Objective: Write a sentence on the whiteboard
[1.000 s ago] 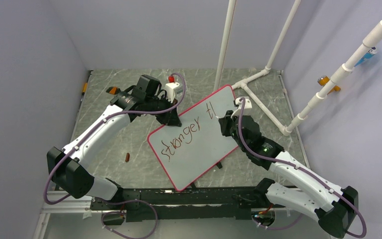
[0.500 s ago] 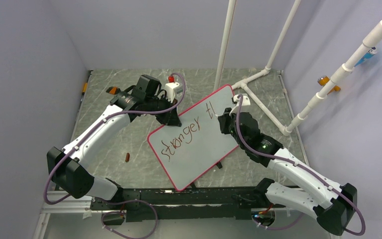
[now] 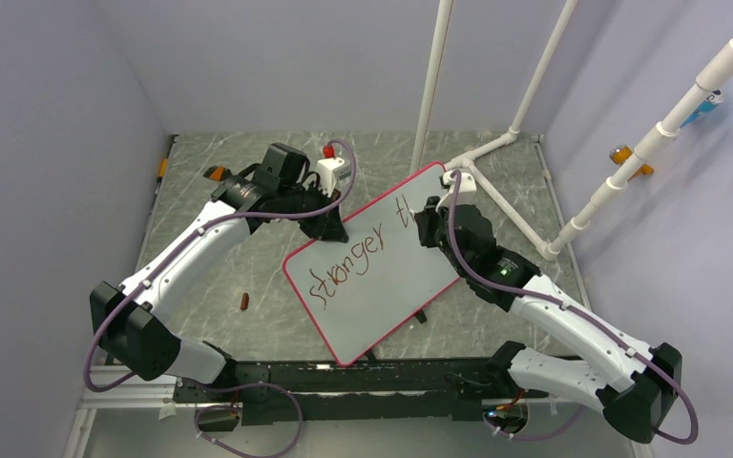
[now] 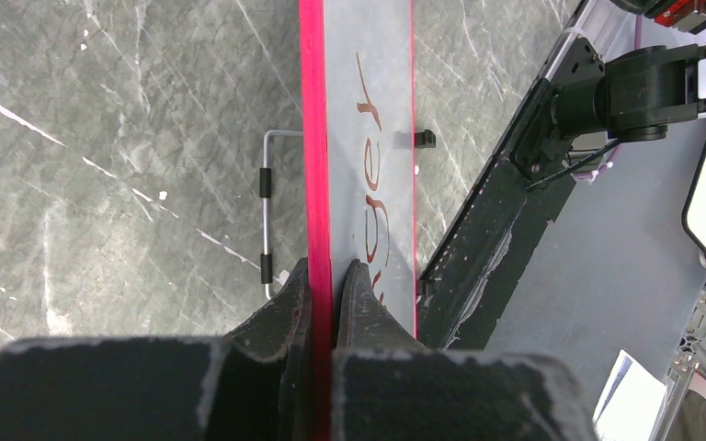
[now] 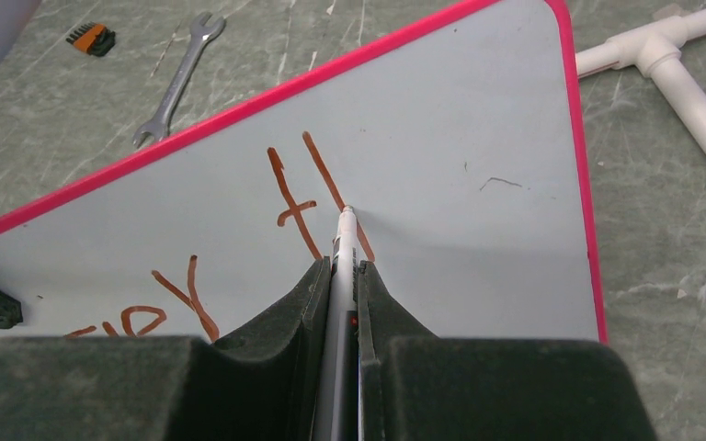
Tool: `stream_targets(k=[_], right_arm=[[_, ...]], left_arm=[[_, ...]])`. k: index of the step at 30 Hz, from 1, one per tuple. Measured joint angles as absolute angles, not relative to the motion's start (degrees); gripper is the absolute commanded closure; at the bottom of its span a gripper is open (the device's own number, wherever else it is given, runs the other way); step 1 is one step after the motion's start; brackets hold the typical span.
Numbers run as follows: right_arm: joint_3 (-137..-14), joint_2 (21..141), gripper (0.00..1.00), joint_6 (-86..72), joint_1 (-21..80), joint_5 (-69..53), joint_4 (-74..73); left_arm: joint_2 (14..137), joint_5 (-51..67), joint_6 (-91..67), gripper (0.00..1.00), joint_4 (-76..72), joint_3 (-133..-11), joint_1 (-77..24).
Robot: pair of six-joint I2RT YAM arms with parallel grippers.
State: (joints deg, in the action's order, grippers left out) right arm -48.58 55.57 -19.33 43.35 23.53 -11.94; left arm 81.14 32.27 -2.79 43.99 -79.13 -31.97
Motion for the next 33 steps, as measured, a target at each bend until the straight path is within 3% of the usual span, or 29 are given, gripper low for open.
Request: stream_targets(k=[33], right_arm=[[-48.56, 56.25, 1.0, -18.63, 43.35, 27.2, -12.03]], left_arm=[[81.14, 32.23, -2.76, 1.0, 43.94, -79.13, -32.08]])
